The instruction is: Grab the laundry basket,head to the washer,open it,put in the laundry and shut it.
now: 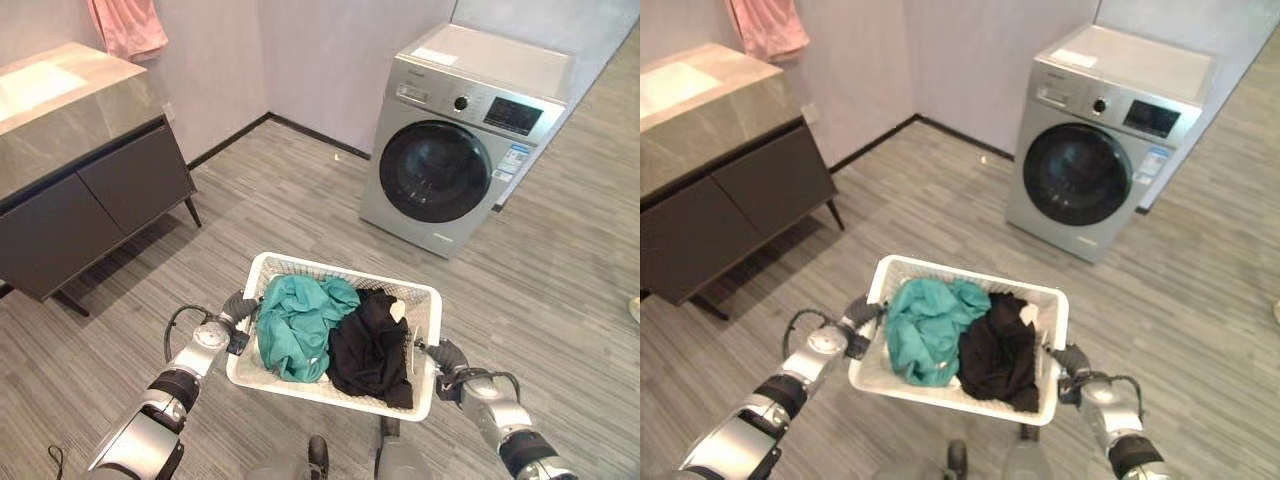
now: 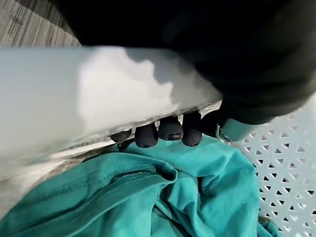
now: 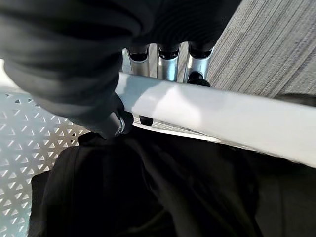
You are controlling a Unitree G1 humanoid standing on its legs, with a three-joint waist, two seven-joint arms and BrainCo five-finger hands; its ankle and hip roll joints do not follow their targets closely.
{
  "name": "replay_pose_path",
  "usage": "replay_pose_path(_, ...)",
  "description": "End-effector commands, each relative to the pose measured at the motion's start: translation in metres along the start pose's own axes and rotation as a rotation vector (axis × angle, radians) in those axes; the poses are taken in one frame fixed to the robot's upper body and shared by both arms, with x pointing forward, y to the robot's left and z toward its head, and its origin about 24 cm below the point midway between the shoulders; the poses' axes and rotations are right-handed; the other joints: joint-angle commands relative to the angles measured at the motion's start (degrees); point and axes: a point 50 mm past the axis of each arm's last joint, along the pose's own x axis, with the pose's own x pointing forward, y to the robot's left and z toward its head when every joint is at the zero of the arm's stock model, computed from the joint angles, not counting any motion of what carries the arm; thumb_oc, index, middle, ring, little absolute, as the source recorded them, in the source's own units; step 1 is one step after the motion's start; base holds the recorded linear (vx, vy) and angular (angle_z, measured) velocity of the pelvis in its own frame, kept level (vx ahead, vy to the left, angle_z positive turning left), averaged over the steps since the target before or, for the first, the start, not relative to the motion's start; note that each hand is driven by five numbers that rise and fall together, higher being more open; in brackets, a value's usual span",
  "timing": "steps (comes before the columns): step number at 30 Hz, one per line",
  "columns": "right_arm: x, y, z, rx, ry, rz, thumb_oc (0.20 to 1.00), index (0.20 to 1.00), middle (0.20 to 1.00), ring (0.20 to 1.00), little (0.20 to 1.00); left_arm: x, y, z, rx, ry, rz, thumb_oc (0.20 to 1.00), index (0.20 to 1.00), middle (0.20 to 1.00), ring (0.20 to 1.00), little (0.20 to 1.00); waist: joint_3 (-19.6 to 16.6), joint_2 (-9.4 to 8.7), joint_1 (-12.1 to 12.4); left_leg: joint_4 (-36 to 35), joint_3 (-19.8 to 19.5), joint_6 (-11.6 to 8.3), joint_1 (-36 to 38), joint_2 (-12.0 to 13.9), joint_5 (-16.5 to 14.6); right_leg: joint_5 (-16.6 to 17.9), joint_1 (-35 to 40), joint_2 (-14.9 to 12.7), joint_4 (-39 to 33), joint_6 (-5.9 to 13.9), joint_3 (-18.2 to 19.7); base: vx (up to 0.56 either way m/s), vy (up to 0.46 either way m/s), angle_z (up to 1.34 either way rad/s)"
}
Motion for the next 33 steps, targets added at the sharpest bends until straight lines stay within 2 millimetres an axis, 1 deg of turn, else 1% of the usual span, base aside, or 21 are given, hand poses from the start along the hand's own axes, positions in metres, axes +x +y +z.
replay_pose_path(1,-0.005,-0.030,0.056,0.088,-0.268,-0.011,0.200,0.200,0.200,0.200,0.200,0.004,0.026,0.027,0.013,-0.110,0.096,0.200,0.200,0.200,0.200,0.200,-5.0,-0.15,1.1,0.4,-8.2,-9.46,4.9,8.9,-5.7,-1.0,1.3,1.9,3.7,1.39,-0.4,0.23,-0.211,0.38)
replay_pose_path(2,-0.006,-0.033,0.054,0.087,-0.263,-0.018,0.200,0.200,0.200,0.200,0.200,0.004,0.023,0.027,0.011,-0.110,0.089,0.200,0.200,0.200,0.200,0.200,-5.6,-0.17,0.8,0.3,-8.6,-10.19,5.6,10.2,-5.7,-1.6,1.9,2.9,3.9,1.16,-0.8,0.22,-0.211,0.34)
replay_pose_path(3,-0.006,-0.033,0.054,0.087,-0.263,-0.018,0.200,0.200,0.200,0.200,0.200,0.004,0.023,0.027,0.011,-0.110,0.089,0.200,0.200,0.200,0.200,0.200,-5.6,-0.17,0.8,0.3,-8.6,-10.19,5.7,10.2,-5.7,-1.6,1.9,2.9,3.9,1.16,-0.8,0.29,-0.369,0.27)
replay_pose_path(4,-0.007,-0.040,0.047,0.085,-0.239,-0.037,0.200,0.200,0.200,0.200,0.200,0.004,0.018,0.024,-0.009,-0.105,0.077,0.200,0.200,0.200,0.200,0.200,-6.3,-0.06,0.6,1.8,-9.2,-11.82,6.1,13.3,-4.7,-3.4,2.5,5.0,5.6,0.09,-1.9,0.24,-0.353,0.24)
replay_pose_path(7,-0.009,-0.050,0.041,0.093,-0.215,-0.071,0.200,0.200,0.200,0.200,0.200,0.004,0.013,0.029,-0.022,-0.128,0.056,0.200,0.200,0.200,0.200,0.200,-6.5,0.00,0.3,9.8,-10.5,-13.43,2.8,16.9,0.0,-6.5,4.8,8.4,5.6,-2.38,-3.4,0.20,-0.415,0.10)
replay_pose_path(8,-0.010,-0.053,0.041,0.105,-0.217,-0.080,0.200,0.200,0.200,0.200,0.200,0.005,0.013,0.033,-0.029,-0.138,0.056,0.200,0.200,0.200,0.200,0.200,-5.6,-0.48,0.7,16.1,-11.3,-13.25,-0.4,17.5,3.1,-7.2,6.0,9.2,5.3,-3.57,-3.5,0.10,-0.347,0.14)
replay_pose_path(10,-0.011,-0.055,0.041,0.109,-0.220,-0.084,0.200,0.200,0.200,0.200,0.200,0.004,0.013,0.034,-0.040,-0.141,0.055,0.200,0.200,0.200,0.200,0.200,-4.5,-1.32,1.3,24.7,-12.1,-11.80,-4.5,17.1,3.7,-7.7,7.6,10.6,4.6,-4.97,-3.3,0.06,-0.279,-0.05)
replay_pose_path(11,-0.010,-0.056,0.041,0.110,-0.217,-0.088,0.200,0.200,0.200,0.200,0.200,0.004,0.013,0.033,-0.053,-0.142,0.059,0.200,0.200,0.200,0.200,0.200,-3.7,-1.52,1.8,28.7,-12.3,-11.24,-6.6,17.2,5.0,-8.0,8.6,11.4,4.1,-5.64,-3.3,0.06,-0.212,-0.42)
replay_pose_path(12,-0.010,-0.056,0.041,0.103,-0.210,-0.090,0.200,0.200,0.200,0.200,0.200,0.004,0.013,0.032,-0.064,-0.140,0.058,0.200,0.200,0.200,0.200,0.200,-3.4,-1.66,2.1,29.8,-11.9,-10.71,-7.7,17.6,5.8,-8.3,9.2,11.7,3.8,-5.90,-3.2,0.08,-0.201,-0.47)
replay_pose_path(13,-0.010,-0.057,0.041,0.102,-0.209,-0.093,0.200,0.200,0.200,0.200,0.200,0.003,0.014,0.031,-0.079,-0.134,0.063,0.200,0.200,0.200,0.200,0.200,-2.9,-1.99,2.6,29.8,-11.4,-10.15,-9.6,16.8,5.2,-8.5,9.7,11.8,3.3,-6.12,-2.8,0.11,-0.124,-0.24)
replay_pose_path(14,-0.010,-0.056,0.042,0.092,-0.205,-0.092,0.200,0.200,0.200,0.200,0.200,0.003,0.014,0.028,-0.087,-0.124,0.067,0.200,0.200,0.200,0.200,0.200,-2.5,-2.04,3.2,28.5,-11.1,-9.87,-11.1,14.8,3.4,-8.6,10.1,11.9,3.1,-6.00,-2.1,0.08,-0.060,-0.08)
replay_pose_path(15,-0.010,-0.056,0.042,0.092,-0.205,-0.092,0.200,0.200,0.200,0.200,0.200,0.003,0.014,0.028,-0.087,-0.124,0.067,0.200,0.200,0.200,0.200,0.200,-2.5,-2.03,3.2,28.5,-11.1,-9.87,-11.1,14.8,3.4,-8.6,10.2,11.9,3.1,-6.00,-2.1,0.09,-0.012,-0.15)
replay_pose_path(16,-0.010,-0.057,0.042,0.083,-0.205,-0.091,0.200,0.200,0.200,0.200,0.200,0.002,0.016,0.026,-0.087,-0.121,0.071,0.200,0.200,0.200,0.200,0.200,-2.5,-2.00,3.4,26.4,-11.2,-10.13,-12.0,13.6,2.7,-8.8,10.4,12.0,3.0,-5.78,-1.5,0.14,0.023,-0.27)
replay_pose_path(18,-0.009,-0.056,0.042,0.065,-0.204,-0.088,0.200,0.200,0.200,0.200,0.200,0.002,0.017,0.025,-0.090,-0.122,0.078,0.200,0.200,0.200,0.200,0.200,-2.5,-1.63,4.4,15.6,-11.8,-11.37,-13.5,11.8,2.3,-9.7,11.6,11.9,2.6,-5.07,-0.7,0.19,0.073,-0.25)
replay_pose_path(19,-0.010,-0.056,0.042,0.060,-0.202,-0.092,0.200,0.200,0.200,0.200,0.200,0.002,0.018,0.025,-0.090,-0.119,0.084,0.200,0.200,0.200,0.200,0.200,-2.4,-1.24,4.8,10.2,-12.6,-11.85,-13.0,11.1,3.7,-10.4,12.4,12.0,2.6,-4.88,-0.5,0.19,0.152,-0.23)
replay_pose_path(20,-0.009,-0.057,0.039,0.052,-0.196,-0.100,0.200,0.200,0.200,0.200,0.200,0.003,0.017,0.024,-0.079,-0.116,0.079,0.200,0.200,0.200,0.200,0.200,-2.4,-0.19,4.8,5.0,-13.0,-12.57,-13.6,11.1,6.4,-11.8,13.0,12.3,3.7,-4.99,-0.5,0.14,0.117,-0.26)
replay_pose_path(21,-0.009,-0.057,0.039,0.052,-0.196,-0.100,0.200,0.200,0.200,0.200,0.200,0.003,0.017,0.025,-0.079,-0.116,0.079,0.200,0.200,0.200,0.200,0.200,-2.3,-0.24,4.8,4.9,-13.0,-12.57,-13.5,11.0,6.5,-11.8,13.0,12.3,3.7,-4.99,-0.5,0.13,0.130,-0.15)
replay_pose_path(23,-0.008,-0.054,0.037,0.049,-0.187,-0.096,0.200,0.200,0.200,0.200,0.200,0.003,0.017,0.019,-0.081,-0.094,0.083,0.200,0.200,0.200,0.200,0.200,-2.9,0.72,4.6,1.4,-11.9,-12.24,-11.6,11.7,7.1,-12.5,13.3,12.3,4.4,-4.83,-0.1,0.13,0.130,-0.08)
replay_pose_path(25,-0.006,-0.048,0.033,0.059,-0.178,-0.081,0.200,0.200,0.200,0.200,0.200,0.002,0.018,0.013,-0.069,-0.072,0.088,0.200,0.200,0.200,0.200,0.200,-3.9,1.05,4.7,0.1,-12.7,-11.88,-9.1,10.7,6.4,-12.6,13.6,11.3,4.7,-4.31,0.5,0.18,0.173,-0.37)
replay_pose_path(27,-0.007,-0.046,0.031,0.061,-0.178,-0.071,0.200,0.200,0.200,0.200,0.200,0.002,0.018,0.015,-0.064,-0.085,0.086,0.200,0.200,0.200,0.200,0.200,-4.6,1.06,4.5,-0.2,-10.8,-11.44,-8.0,10.6,6.0,-12.5,14.0,10.3,4.5,-3.93,0.6,0.13,0.130,-0.37)
replay_pose_path(33,-0.007,-0.045,0.026,0.037,-0.163,-0.073,0.200,0.200,0.200,0.200,0.200,0.002,0.018,0.018,-0.061,-0.101,0.088,0.200,0.200,0.200,0.200,0.200,-6.3,1.48,4.3,-3.4,-8.8,-10.00,-4.8,10.0,5.1,-11.9,14.4,8.7,3.2,-2.80,1.5,0.10,0.105,-0.18)
